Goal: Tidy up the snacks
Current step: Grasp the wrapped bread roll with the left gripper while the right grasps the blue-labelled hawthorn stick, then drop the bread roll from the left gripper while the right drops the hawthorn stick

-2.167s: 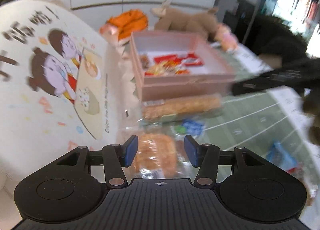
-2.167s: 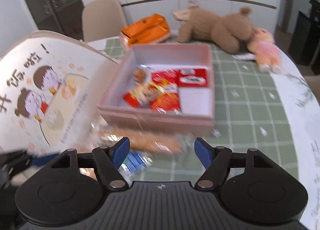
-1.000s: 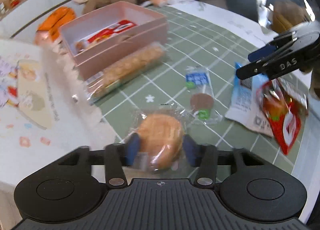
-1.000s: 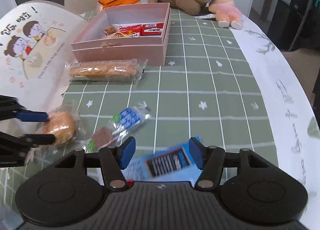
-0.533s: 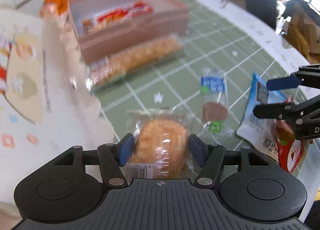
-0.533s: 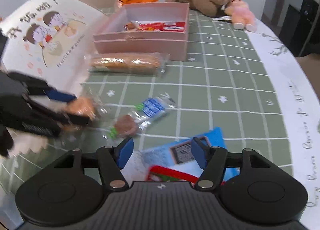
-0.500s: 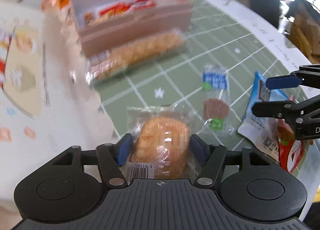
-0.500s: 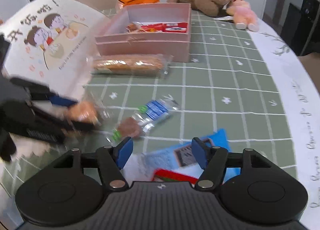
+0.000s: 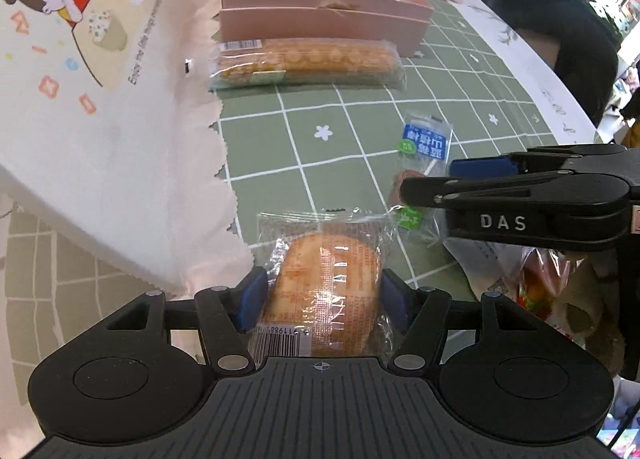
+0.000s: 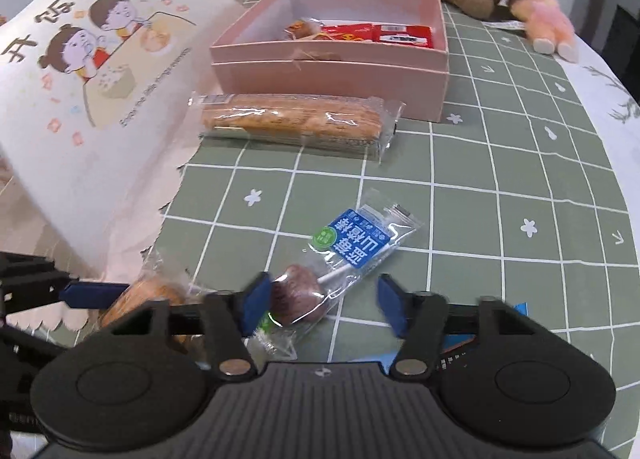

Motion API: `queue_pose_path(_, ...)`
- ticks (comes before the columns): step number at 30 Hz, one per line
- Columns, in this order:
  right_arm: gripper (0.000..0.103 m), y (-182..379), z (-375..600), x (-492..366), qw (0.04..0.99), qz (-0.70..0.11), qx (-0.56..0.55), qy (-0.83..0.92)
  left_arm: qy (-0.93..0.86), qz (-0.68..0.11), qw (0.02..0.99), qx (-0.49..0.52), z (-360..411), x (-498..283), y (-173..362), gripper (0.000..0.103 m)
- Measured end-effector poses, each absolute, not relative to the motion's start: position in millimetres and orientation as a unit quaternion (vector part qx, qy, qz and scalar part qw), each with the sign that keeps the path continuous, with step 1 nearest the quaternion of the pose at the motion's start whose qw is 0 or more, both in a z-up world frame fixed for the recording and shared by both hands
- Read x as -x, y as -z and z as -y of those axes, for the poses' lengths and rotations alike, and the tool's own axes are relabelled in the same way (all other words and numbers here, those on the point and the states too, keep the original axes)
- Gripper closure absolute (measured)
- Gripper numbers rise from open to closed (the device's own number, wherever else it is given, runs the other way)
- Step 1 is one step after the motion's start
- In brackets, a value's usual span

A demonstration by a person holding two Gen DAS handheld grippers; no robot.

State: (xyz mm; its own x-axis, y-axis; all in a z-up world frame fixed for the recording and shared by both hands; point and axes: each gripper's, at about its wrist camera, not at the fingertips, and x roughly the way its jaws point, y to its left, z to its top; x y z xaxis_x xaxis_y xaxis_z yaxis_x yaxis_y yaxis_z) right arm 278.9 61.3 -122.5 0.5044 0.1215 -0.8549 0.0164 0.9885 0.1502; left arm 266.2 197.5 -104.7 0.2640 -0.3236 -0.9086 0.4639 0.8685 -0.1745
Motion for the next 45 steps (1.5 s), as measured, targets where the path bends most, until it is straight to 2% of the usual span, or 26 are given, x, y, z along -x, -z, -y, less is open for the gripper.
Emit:
queue_pose_path(1, 0.073, 121, -62, -280, 0.864, -0.498, -0.068, -0.033, 0.249, -0.553, 0.792, -0.063, -198, -266, 105, 0.036)
queue_pose_path(2, 0.077, 119, -64, -282, 0.864, -0.498, -0.063, -0.033, 0.249, -0.553, 0.792, -0.062, -198, -265, 104, 0.036)
queue_pose_path(4, 0.098, 116, -67, -285, 0.864, -0.499, -0.048, -0.031, 0.250, -0.554, 0.792, -0.061, -199, -265, 105, 0.036)
queue_pose_path(8, 0.100, 107, -69, -278, 0.865, -0.498, -0.043, -0.042, 0.251, -0.553, 0.792, -0.063, -197, -266, 105, 0.036)
queue_pose_path(15, 0.099, 97, -59, -263, 0.873, -0.482, -0.058, -0.047, 0.254, -0.553, 0.792, -0.058, -198, -267, 105, 0.036)
queue_pose_path(17, 0.094, 99, -60, -267, 0.873, -0.482, -0.063, -0.038, 0.255, -0.554, 0.791, -0.053, -200, -266, 105, 0.036)
queue_pose_path(19, 0.072, 104, -66, -274, 0.872, -0.483, -0.069, -0.033, 0.256, -0.556, 0.789, -0.051, -202, -264, 106, 0.036)
queue_pose_path(21, 0.062, 110, -74, -281, 0.870, -0.486, -0.077, -0.030, 0.257, -0.557, 0.788, -0.050, -204, -262, 106, 0.035)
queue_pose_path(24, 0.061, 124, -84, -290, 0.857, -0.511, -0.068, -0.014, 0.256, -0.559, 0.787, -0.048, -205, -261, 108, 0.033)
queue_pose_path(26, 0.067, 125, -89, -288, 0.856, -0.515, -0.052, -0.017, 0.258, -0.558, 0.787, -0.052, -204, -259, 108, 0.032)
queue_pose_path(29, 0.068, 115, -83, -276, 0.858, -0.510, -0.059, -0.025, 0.264, -0.558, 0.784, -0.065, -201, -257, 108, 0.032)
queue_pose_path(32, 0.068, 90, -65, -260, 0.869, -0.489, -0.073, -0.014, 0.273, -0.557, 0.782, -0.053, -202, -257, 102, 0.041)
queue_pose_path(34, 0.068, 69, -52, -246, 0.880, -0.469, -0.074, -0.008, 0.282, -0.544, 0.788, -0.052, -200, -257, 88, 0.042)
queue_pose_path(38, 0.068, 22, -24, -220, 0.904, -0.420, -0.078, 0.010, 0.323, -0.503, 0.801, -0.028, -194, -269, 32, 0.043)
queue_pose_path(42, 0.068, -26, 5, -207, 0.929, -0.356, -0.100, 0.029, 0.336, -0.383, 0.860, -0.010, -186, -303, -57, 0.042)
queue_pose_path(45, 0.068, -48, 16, -211, 0.938, -0.330, -0.096, 0.044, 0.323, -0.330, 0.887, 0.020, -168, -355, -88, 0.042)
